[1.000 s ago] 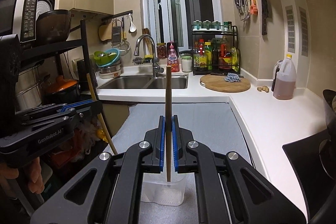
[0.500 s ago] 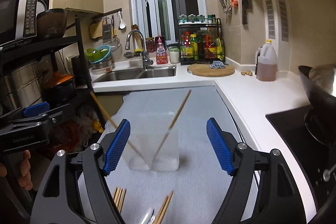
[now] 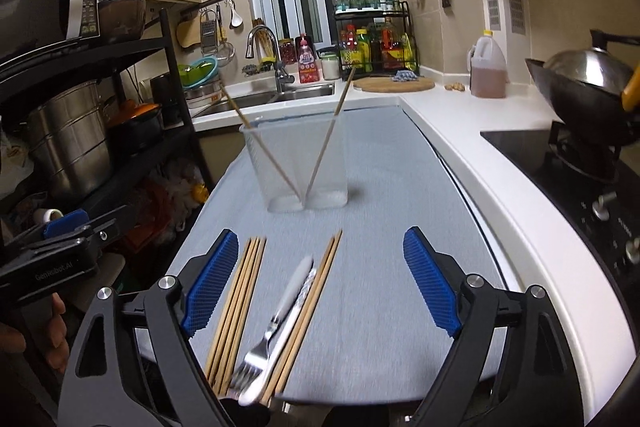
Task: Organize utensils
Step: 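Move both open tools back down toward the remaining chopsticks, then close the right tool on a single chopstick while the left tool grasps another chopstick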
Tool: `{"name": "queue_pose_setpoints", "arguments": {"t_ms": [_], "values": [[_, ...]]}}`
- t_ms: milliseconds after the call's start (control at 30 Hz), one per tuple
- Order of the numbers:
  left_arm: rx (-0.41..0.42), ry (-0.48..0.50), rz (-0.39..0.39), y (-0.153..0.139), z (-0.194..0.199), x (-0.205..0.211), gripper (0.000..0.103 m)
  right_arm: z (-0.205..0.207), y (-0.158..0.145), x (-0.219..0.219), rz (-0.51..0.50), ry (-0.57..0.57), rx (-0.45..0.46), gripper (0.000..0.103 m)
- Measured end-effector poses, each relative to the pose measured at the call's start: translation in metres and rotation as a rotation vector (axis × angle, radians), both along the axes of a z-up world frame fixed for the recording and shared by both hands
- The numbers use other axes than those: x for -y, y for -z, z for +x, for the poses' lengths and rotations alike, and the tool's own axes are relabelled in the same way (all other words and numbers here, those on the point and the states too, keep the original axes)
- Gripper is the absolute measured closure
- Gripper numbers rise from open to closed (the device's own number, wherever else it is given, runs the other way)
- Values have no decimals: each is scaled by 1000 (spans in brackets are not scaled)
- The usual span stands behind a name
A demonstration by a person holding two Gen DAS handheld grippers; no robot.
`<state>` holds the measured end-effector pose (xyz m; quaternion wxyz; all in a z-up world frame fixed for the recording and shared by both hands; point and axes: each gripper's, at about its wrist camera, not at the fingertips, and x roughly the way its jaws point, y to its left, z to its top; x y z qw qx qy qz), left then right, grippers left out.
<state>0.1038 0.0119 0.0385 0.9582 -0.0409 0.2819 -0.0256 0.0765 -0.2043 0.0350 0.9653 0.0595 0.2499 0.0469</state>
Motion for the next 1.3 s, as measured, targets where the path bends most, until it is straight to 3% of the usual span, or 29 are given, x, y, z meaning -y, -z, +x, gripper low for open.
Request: {"name": "queue_pose_setpoints", "arguments": {"t_ms": [267, 500, 1000, 1033, 1100, 1200, 1300], "values": [[-24, -30, 22, 27, -46, -3, 9, -38, 22, -10, -34, -27, -42, 19], [-36, -36, -9, 35, -64, -5, 9, -53, 24, -15, -55, -53, -37, 19], [-46, -56, -12, 44, -70, -6, 9, -38, 44, -16, -66, -36, -95, 20], [-49, -59, -13, 45, -70, -6, 9, -32, 49, -15, -65, -37, -118, 23], [-56, -61, -14, 47, -70, -7, 9, -20, 63, -14, -50, -53, -176, 44], [-61, -70, -12, 50, -69, -9, 9, -7, 79, -12, -10, -69, -245, 62], [-70, -80, -12, 54, -68, -12, 9, 3, 94, -12, 24, -70, -296, 63]]}}
